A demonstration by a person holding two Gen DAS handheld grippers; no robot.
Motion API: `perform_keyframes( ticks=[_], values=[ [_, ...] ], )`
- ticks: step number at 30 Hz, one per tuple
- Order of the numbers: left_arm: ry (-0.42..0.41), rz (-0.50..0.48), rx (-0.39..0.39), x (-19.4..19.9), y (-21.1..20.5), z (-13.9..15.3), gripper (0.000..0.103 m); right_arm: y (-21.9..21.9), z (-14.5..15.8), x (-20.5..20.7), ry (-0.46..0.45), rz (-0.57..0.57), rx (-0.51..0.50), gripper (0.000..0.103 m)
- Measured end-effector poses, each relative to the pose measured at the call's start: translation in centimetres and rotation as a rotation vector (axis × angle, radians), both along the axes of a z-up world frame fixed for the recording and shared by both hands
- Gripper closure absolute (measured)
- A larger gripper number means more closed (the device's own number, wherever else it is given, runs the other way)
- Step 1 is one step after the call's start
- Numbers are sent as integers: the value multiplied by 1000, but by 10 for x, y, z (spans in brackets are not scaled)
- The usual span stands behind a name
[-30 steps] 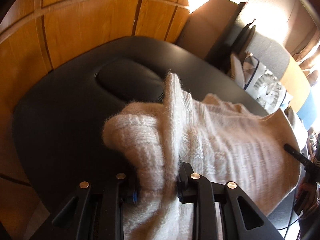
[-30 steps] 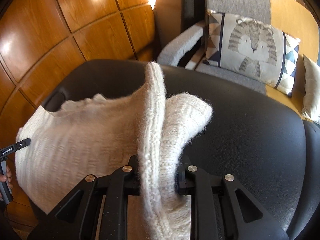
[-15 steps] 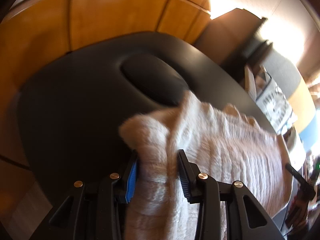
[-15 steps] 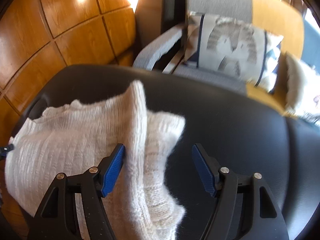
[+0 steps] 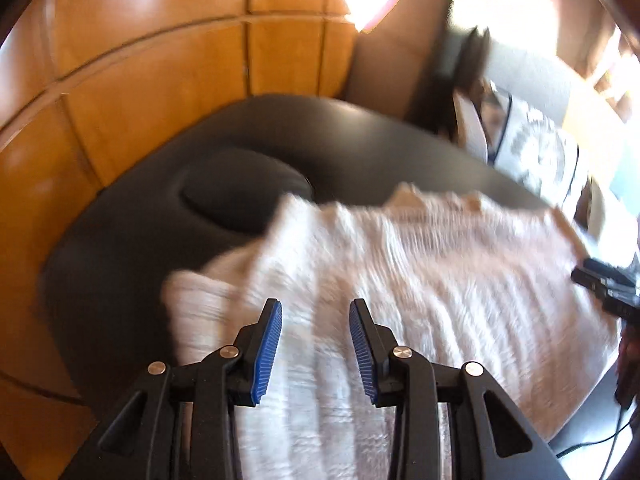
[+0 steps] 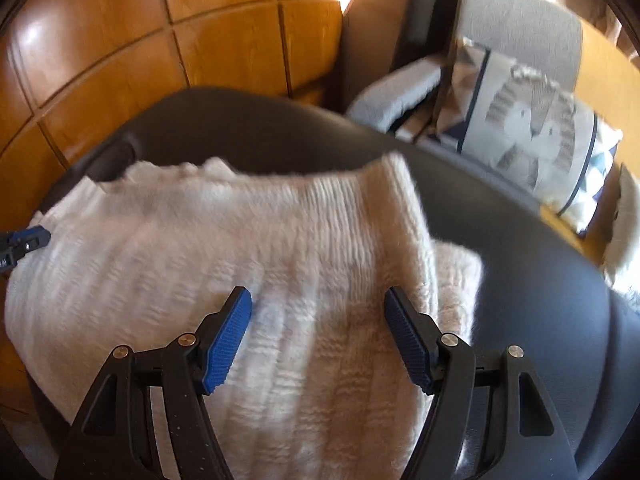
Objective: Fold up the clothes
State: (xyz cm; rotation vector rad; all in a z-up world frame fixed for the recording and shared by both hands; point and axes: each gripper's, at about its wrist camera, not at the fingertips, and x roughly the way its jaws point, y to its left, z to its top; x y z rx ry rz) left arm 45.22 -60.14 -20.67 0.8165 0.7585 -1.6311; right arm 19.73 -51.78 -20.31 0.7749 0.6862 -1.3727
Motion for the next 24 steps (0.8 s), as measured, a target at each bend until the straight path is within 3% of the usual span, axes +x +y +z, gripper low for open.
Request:
perform_keyframes(
  ticks=[5,12,14,18,20,24],
  values=[
    [61,22,-11,-2,-12,-19,67,-6,-7,-4,-14,12,11,21],
    [41,24,-8,6,-32,0,67,-11,7,7,29,-21,9,20],
    [40,9,-10,-9,-41,0,67,-13,10,10,39,-13,-6,20],
    [0,-15,5,-18,-62,-7,67,-24,-5,9,59,-4,37,20],
    [-5,4,27,22,-42,-3,67,-25,-8,4,47,-6,25,16],
    [30,32,24,37,-46,-6,65,-30,-13,3,63,-10,18,10]
  ],
)
